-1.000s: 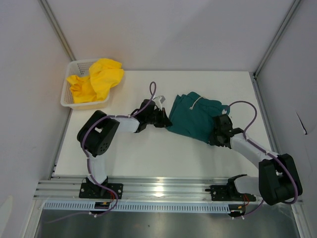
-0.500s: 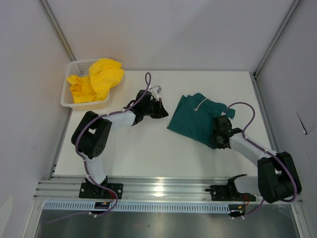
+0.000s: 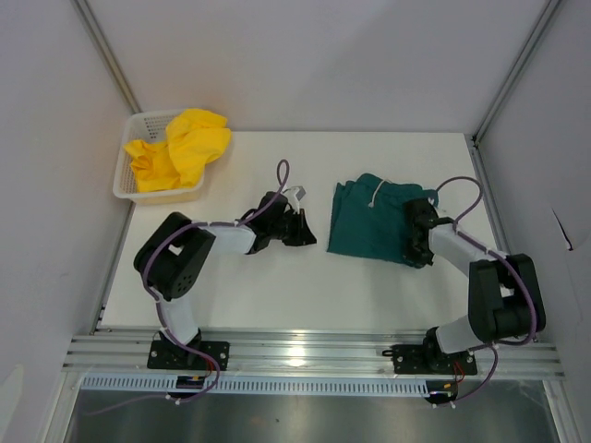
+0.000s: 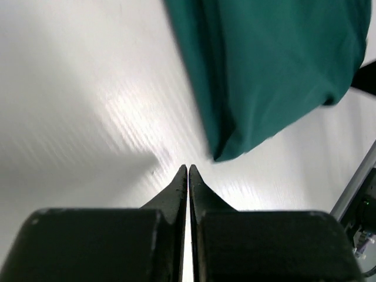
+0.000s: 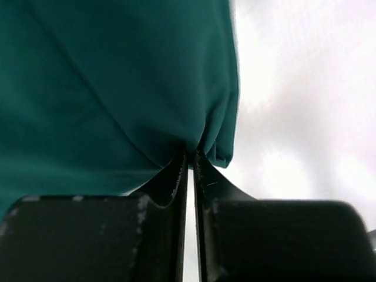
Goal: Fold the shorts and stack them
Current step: Neatly place the folded shorts to the corner
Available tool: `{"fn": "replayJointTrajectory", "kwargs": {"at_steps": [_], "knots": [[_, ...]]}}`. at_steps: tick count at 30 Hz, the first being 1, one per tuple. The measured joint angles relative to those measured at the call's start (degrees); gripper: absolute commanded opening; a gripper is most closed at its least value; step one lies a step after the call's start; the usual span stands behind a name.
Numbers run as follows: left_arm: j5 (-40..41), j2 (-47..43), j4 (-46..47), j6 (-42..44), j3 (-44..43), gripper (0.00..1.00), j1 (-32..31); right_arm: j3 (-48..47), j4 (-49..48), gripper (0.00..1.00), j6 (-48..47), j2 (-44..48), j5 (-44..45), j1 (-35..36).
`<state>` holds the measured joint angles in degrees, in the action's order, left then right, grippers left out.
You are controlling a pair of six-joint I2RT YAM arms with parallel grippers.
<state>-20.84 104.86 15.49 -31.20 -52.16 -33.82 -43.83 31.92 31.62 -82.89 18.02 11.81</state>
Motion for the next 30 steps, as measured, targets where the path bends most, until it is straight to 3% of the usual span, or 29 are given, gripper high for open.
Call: {"fn": "replayJointTrajectory", "kwargs": {"at_steps": [4,5,8,13,16,17,18,23,30], "knots": [[1.16,-2.71,-0.52,-1.53,3.08,0.0,-0.35,-5.55,0.92,0.35,-3.39,-6.08,3.48,-6.67],[1.7,-4.5,-0.98,-1.84,3.82,0.0,-0.28,-6.54,1.01,0.54,-4.28,-7.15,4.22,-8.28],[3.17,-10.32,-2.97,-2.29,4.94,0.03,-0.28,-9.55,2.27,0.63,-5.73,-9.51,6.16,-11.76],[6.03,-21.38,-8.22,-2.12,4.85,0.37,0.02,-13.22,3.76,0.67,-6.01,-9.9,7.52,-12.59],[7.28,-26.91,-12.37,-1.7,4.79,0.55,1.18,-13.4,3.69,0.88,-6.93,-6.21,4.94,-11.19],[7.67,-28.81,-14.05,-1.6,4.76,0.59,1.95,-13.4,3.39,0.99,-7.5,-4.26,3.3,-10.82],[7.89,-30.56,-15.74,-1.46,4.7,0.67,2.84,-13.42,2.84,0.99,-7.98,-2.16,1.68,-10.36],[9.18,-37.64,-22.71,-1.31,3.96,0.81,9.6,-15.43,-0.59,0.99,-10.67,2.36,-3.91,-4.96],[11.47,-44.19,-27.69,-2.8,3.63,0.89,15.78,-27.15,-2.4,1.0,-13.7,-12.63,-3.48,10.27]]}}
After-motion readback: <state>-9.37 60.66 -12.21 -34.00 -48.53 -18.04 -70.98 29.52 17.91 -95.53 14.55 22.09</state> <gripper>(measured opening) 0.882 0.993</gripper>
